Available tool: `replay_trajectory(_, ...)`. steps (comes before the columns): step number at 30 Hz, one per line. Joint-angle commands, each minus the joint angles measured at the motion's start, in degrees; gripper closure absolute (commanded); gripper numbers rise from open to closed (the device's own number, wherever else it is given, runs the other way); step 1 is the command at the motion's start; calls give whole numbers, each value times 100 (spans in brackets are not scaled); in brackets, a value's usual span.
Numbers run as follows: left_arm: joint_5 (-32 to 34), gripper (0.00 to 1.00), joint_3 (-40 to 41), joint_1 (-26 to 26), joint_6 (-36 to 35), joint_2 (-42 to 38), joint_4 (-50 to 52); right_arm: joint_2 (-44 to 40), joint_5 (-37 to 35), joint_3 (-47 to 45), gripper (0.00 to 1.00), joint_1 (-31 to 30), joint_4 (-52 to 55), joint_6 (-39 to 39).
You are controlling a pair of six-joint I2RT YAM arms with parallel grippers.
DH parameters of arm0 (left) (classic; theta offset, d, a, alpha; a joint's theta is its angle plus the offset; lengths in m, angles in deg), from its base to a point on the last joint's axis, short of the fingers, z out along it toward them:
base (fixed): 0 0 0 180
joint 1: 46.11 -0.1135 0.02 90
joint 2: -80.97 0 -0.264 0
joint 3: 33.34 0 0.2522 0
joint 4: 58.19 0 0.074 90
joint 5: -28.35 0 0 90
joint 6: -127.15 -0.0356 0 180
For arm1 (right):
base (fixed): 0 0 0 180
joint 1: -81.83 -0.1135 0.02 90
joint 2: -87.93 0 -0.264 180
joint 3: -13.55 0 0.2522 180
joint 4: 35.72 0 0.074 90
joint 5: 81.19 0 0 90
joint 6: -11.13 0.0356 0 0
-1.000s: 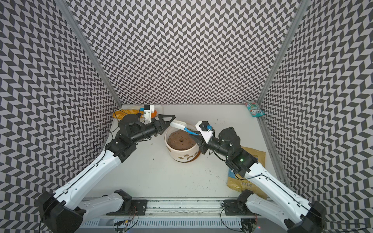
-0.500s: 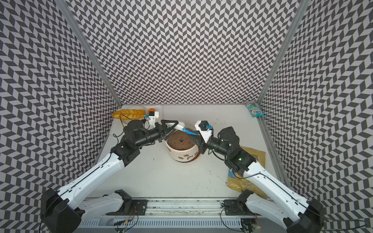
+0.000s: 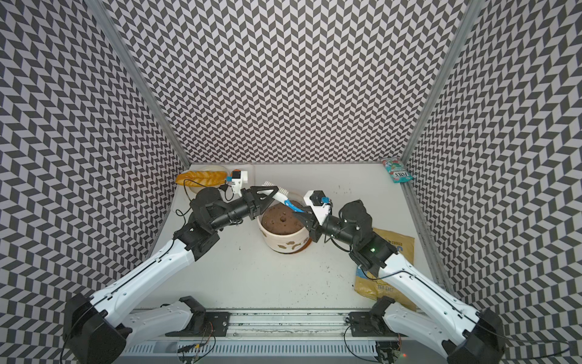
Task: Scrub the dried mud off the ceramic pot
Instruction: Pick up the brush from the center of the board.
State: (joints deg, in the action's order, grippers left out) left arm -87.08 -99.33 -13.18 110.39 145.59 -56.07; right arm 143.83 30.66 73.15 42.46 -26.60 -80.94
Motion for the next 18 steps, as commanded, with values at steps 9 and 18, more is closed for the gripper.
replay_trajectory(9, -89, 71, 282, 12, 463, -18, -543, -326, 145, -342, 69, -61, -1283, 271)
replay_trajectory(18, -157, 71, 355, -23, 766, -110, -921, -492, -64, -658, 57, 19, -1453, 461)
